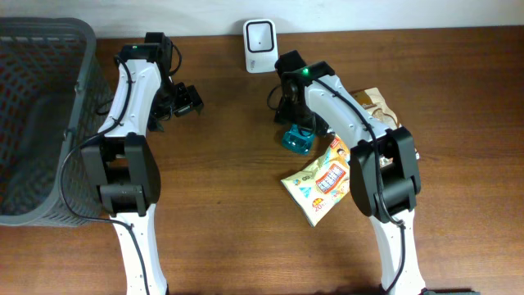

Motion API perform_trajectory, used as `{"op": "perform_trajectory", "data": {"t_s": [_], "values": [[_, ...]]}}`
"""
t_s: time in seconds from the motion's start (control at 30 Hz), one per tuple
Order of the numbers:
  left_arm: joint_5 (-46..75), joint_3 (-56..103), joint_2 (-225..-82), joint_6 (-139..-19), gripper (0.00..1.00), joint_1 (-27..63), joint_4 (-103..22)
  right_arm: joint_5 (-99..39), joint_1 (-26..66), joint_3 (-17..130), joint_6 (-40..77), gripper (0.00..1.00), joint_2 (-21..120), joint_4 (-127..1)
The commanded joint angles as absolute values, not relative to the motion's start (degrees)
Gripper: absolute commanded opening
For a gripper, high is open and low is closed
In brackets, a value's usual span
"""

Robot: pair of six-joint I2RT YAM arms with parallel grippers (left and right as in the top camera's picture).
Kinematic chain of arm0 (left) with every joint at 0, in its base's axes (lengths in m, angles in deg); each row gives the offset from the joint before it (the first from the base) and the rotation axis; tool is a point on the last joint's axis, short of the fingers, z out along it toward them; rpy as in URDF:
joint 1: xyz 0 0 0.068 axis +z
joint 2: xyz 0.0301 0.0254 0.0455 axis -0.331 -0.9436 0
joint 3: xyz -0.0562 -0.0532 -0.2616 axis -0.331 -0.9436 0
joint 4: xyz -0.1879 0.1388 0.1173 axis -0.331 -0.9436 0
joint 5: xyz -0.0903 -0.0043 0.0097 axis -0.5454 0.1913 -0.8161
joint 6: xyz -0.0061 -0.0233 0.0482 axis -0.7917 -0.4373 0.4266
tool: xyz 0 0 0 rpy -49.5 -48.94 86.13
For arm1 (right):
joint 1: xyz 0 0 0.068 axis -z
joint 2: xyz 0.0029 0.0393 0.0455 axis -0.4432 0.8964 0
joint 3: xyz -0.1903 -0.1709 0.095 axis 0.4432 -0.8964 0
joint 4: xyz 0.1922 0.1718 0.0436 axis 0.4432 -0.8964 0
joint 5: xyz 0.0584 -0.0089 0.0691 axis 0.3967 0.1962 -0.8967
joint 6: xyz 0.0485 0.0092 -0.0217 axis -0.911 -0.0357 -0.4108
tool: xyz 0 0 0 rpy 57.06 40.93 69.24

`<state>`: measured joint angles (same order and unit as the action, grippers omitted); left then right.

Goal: Scan the item barcode
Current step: 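Lift the mouthwash and hold its label up to the white scanner, then carry the mouthwash right and set it at the table's right edge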

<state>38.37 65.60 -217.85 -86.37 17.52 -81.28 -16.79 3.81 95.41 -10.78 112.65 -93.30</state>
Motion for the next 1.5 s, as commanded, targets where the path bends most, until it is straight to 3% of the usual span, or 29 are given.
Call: {"op": "perform_trajectory", "data": {"t_s": [0.0, 0.13, 0.2, 0.23, 0.37, 0.73, 1.1, 1.47], "values": [[38.6, 66.2, -218.2, -87.1, 0.99, 17.6, -81.2, -16.6, 3.6, 95.0, -13.4, 0.90, 115.8, -92.3], [38.6, 66.2, -218.3, -87.1, 0.99, 17.6, -81.2, -16.6, 3.9, 95.0, -13.4, 0.89, 117.3, -92.0], [38.6, 66.2, -218.3, -87.1, 0.99, 17.6, -81.2, -16.7, 3.9, 95.0, -13.4, 0.81, 118.0, -91.7], [38.6, 66.2, -218.2, -87.1, 0.99, 17.6, -81.2, -16.6, 3.9, 95.0, -13.3, 0.70, 118.1, -91.5], [38.6, 66.2, -218.3, -87.1, 0.99, 17.6, -81.2, -16.7, 3.9, 98.1, -4.9, 0.59, 117.9, -90.7], [38.6, 66.2, -218.3, -87.1, 0.99, 17.6, -81.2, -16.0, 3.9, 121.4, 10.9, 0.58, 117.9, -95.2], [38.6, 66.2, -218.3, -87.1, 0.99, 17.6, -81.2, -22.7, 3.4, 122.8, 12.7, 0.56, 122.7, -63.2], [38.6, 66.2, -218.3, -87.1, 0.99, 17.6, -81.2, -22.7, 3.2, 123.0, 12.2, 0.56, 126.6, -56.3]]}}
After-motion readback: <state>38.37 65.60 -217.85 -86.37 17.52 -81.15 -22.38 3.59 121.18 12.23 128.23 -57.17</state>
